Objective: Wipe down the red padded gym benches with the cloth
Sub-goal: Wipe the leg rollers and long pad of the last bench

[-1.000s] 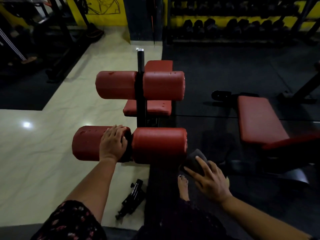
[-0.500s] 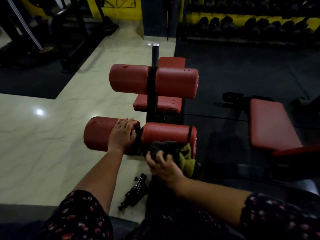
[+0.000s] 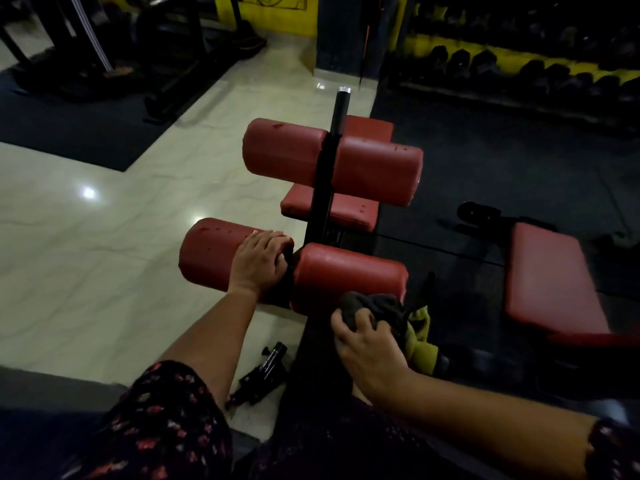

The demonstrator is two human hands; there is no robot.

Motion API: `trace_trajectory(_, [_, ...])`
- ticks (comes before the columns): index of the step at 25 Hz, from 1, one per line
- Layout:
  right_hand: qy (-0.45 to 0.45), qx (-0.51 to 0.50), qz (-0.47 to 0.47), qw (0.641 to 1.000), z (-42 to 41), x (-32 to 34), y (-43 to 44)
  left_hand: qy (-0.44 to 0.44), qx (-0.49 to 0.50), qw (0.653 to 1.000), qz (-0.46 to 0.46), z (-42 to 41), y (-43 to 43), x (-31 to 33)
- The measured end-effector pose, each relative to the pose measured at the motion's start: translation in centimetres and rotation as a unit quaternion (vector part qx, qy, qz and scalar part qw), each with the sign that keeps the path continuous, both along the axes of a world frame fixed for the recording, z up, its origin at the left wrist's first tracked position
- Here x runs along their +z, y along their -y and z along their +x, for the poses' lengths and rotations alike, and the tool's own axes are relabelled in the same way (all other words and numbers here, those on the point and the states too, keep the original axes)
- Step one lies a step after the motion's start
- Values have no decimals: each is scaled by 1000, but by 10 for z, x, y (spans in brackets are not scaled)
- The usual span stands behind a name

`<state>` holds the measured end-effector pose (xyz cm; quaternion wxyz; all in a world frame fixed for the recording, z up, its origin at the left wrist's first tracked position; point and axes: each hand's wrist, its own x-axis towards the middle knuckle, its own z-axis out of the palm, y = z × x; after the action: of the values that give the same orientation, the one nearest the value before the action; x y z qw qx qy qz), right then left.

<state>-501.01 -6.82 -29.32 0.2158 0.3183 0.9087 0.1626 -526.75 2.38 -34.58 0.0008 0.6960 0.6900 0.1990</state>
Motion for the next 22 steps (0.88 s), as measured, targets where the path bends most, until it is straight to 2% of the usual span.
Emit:
trace_trajectory(2, [-111, -4, 47, 993, -4, 22, -11, -4, -7, 1000, -15, -1, 0, 3])
trace_trajectory(6, [-62, 89, 55, 993, -86, 36, -46, -62, -75, 994, -45, -22, -3, -2])
trace_trajectory(10, [62, 221, 15, 973, -72, 9, -57, -67, -69, 995, -39, -24, -5, -4])
trace_trajectory(11, [55, 221, 2, 974, -71, 10, -60, -67, -73, 994, -36, -24, -5, -5])
trace_trajectory(14, [-41, 127, -8, 991, -74, 30, -77, -65, -83, 994, 11, -24, -2, -8])
trace_trajectory(17, [-132, 15, -81, 988, -79, 43, -111, -58, -58, 996, 46, -20, 1, -8])
trace_trajectory(19, [-158, -65, -101, 980, -85, 45, -138, -37, -50, 996, 58, -18, 3, -8])
trace_trajectory(22, [-146, -175, -162, 960, -87, 44, -182, -26, -52, 996, 63, -20, 4, -10])
